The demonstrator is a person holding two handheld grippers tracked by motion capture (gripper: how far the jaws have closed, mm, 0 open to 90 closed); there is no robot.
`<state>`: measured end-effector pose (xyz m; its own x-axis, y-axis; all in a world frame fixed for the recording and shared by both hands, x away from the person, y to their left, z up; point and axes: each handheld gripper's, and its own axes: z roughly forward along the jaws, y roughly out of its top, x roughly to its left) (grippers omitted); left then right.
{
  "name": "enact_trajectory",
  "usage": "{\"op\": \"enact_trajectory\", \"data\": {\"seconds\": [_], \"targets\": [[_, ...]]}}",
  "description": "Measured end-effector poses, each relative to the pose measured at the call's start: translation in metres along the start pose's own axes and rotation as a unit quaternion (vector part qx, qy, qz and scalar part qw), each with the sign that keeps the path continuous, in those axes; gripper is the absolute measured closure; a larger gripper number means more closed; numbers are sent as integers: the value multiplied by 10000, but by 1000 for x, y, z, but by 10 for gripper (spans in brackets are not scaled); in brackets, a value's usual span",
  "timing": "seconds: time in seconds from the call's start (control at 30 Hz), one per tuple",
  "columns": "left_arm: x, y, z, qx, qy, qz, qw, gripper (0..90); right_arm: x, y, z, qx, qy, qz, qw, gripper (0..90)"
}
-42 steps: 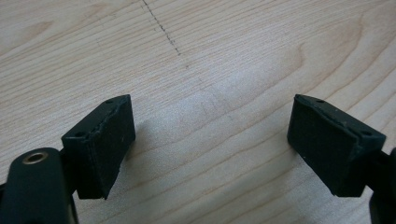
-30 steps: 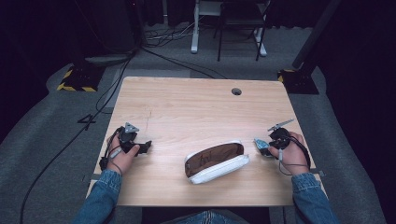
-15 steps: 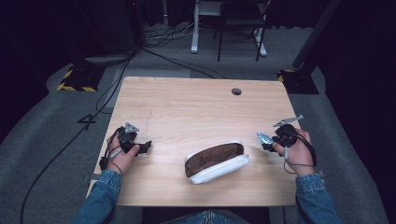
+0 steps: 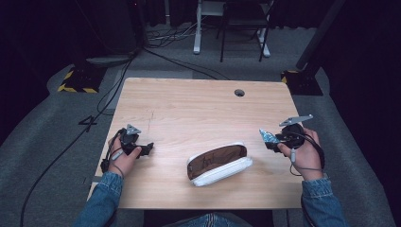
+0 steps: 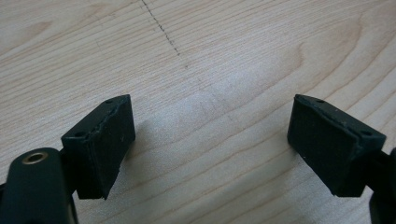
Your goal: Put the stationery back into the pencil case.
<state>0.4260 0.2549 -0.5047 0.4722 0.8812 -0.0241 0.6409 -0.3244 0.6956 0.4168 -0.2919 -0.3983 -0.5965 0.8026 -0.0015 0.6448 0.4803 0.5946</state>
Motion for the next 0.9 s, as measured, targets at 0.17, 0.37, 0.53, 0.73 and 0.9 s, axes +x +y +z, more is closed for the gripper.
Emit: {"op": "enact_trajectory", "data": {"seconds": [0.17,0.37,0.53,0.73,0.9], "targets": [[0,0,0,3,1,-2,10000,153,8,4,-9,-95,40,-100,9999,403],[0,0,0,-1,-1,2,10000,153,18,9,-18,-199,116,-236,9995,403],[0,0,0,-1,-1,2,10000,152,28,13,-23,-240,215,-386,9987,403],[0,0,0,2,0,-1,10000,152,40,17,-28,-269,321,-572,9975,403],[0,0,0,3,0,-1,10000,152,52,21,-32,-307,346,-780,9959,403]]}}
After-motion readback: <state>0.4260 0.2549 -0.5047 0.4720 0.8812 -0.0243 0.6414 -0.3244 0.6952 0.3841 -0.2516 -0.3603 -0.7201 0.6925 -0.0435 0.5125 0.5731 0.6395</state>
